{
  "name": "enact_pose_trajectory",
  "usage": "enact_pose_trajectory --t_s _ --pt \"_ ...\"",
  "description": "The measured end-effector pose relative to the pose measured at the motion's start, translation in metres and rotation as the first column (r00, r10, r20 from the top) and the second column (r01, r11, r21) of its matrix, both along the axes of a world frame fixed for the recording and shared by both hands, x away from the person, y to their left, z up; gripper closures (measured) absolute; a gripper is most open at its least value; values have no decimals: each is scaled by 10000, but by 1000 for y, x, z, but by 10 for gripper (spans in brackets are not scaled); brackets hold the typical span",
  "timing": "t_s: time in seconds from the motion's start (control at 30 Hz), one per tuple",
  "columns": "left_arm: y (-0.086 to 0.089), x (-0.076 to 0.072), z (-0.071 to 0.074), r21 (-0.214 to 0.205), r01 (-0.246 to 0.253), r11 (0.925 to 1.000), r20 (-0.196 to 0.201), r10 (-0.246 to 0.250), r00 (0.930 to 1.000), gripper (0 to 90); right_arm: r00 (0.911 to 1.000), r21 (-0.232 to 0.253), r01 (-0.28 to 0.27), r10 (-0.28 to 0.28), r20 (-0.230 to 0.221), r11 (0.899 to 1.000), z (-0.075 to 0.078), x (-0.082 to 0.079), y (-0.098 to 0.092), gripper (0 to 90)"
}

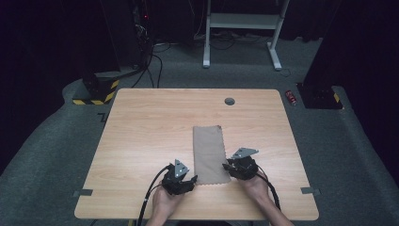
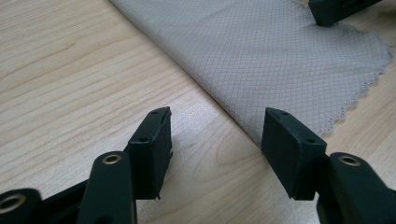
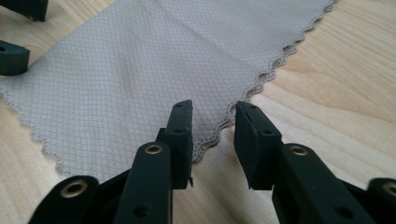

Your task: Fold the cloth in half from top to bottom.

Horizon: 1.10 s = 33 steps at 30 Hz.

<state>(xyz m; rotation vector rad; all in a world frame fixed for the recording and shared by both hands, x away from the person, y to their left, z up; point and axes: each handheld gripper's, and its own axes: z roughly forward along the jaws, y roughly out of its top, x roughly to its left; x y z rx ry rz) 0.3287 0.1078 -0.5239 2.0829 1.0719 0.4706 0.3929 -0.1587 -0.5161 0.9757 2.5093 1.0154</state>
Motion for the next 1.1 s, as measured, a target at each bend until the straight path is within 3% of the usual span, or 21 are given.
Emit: enact_pose_trajectory --t_s 0.43,0.53,0.6,0.67,0.73,0.9,1.1 --pt "26 -16 1 267 507 9984 21 -508 9987 450 9995 -60 -197 198 250 9998 -1 -26 9 675" --pt "30 -19 2 240 513 9984 -136 -510 9986 455 9995 -149 -236 239 217 9996 0 -27 9 673" --pt "33 -17 2 -92 425 9991 -272 -428 9987 463 9994 -174 -301 304 154 9994 1 -25 9 661" --pt "36 -9 2 -537 273 9982 -545 -303 9981 452 9996 -18 -257 257 88 9997 2 -21 8 659" --pt "38 2 4 -709 169 9973 -668 -217 9975 439 9998 189 -122 119 160 9997 4 -15 5 663" --pt "33 30 11 -791 -75 9968 -805 11 9968 420 9995 488 249 -259 185 9985 10 4 2 686" --pt "22 69 22 -871 -436 9952 -701 375 9968 414 9974 680 725 -723 -43 9951 14 28 1 699"
